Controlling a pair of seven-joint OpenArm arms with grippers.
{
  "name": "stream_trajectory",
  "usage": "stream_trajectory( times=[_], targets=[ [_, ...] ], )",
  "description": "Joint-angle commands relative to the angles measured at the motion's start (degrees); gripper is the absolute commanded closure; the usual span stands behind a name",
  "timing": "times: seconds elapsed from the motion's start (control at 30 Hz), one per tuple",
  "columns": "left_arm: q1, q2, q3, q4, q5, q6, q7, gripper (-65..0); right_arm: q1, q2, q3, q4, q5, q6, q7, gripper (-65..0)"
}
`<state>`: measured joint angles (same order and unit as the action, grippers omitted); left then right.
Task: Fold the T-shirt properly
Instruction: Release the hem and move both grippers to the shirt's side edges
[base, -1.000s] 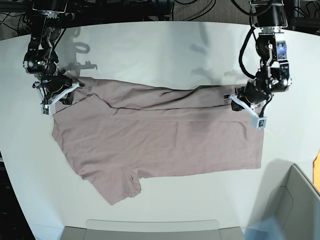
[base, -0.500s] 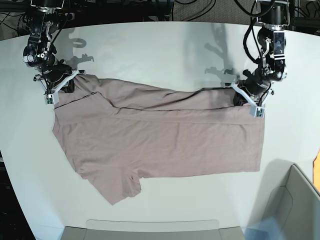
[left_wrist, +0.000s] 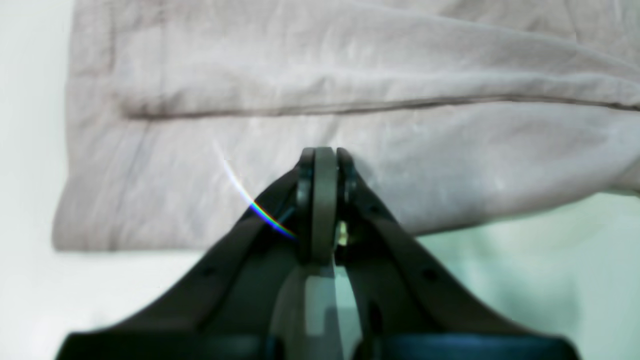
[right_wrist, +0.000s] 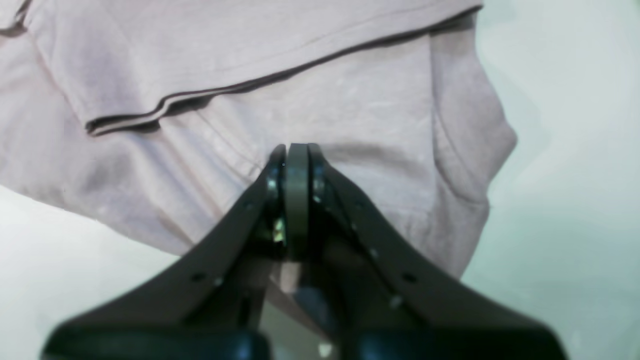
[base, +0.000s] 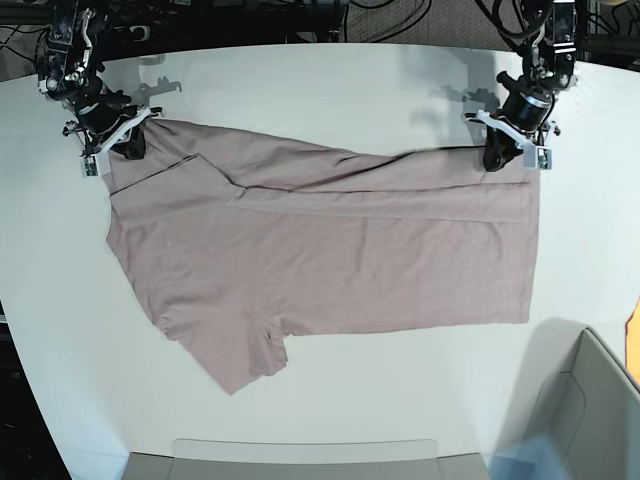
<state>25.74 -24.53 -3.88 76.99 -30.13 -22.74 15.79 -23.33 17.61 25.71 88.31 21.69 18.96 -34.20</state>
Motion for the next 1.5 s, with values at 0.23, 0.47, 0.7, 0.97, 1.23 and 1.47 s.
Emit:
stream_trajectory(
  times=[0.23,0.47,0.7,0.97,1.23,1.47],
  targets=[
    [7.8,-0.4,-0.9,-1.3,7.5,3.7,25.0,0.0,-1.8,0.4,6.2,-0.9,-4.4,-0.8,-7.5,0.0],
    [13.8,-0.2,-7.8,16.2,7.2,3.7,29.3,0.0,-0.5,1.3,8.4,-0.9,-4.4,4.4,-7.6,0.0],
    [14.4,2.6,-16.7,31.5,7.1,3.7,31.3,0.0,0.8,1.2,9.7,0.2,-4.3,4.6,-7.6,0.0],
    [4.5,4.8,-17.4,34.3,7.1,3.7,36.2,0.0,0.5,-2.7,12.4,8.3,-4.3,4.6,-7.7,0.0],
    [-9.0,5.7,-17.3,34.3,7.1,3.7,46.6,0.0,7.0,-4.9,14.9,17.6,-4.3,4.6,-7.7,0.0],
    [-15.3,5.4,-11.5,34.2,7.5,3.8,50.4,0.0,23.6,-2.2,3.7,11.1,-9.4,4.4,-12.2,0.0]
  ],
)
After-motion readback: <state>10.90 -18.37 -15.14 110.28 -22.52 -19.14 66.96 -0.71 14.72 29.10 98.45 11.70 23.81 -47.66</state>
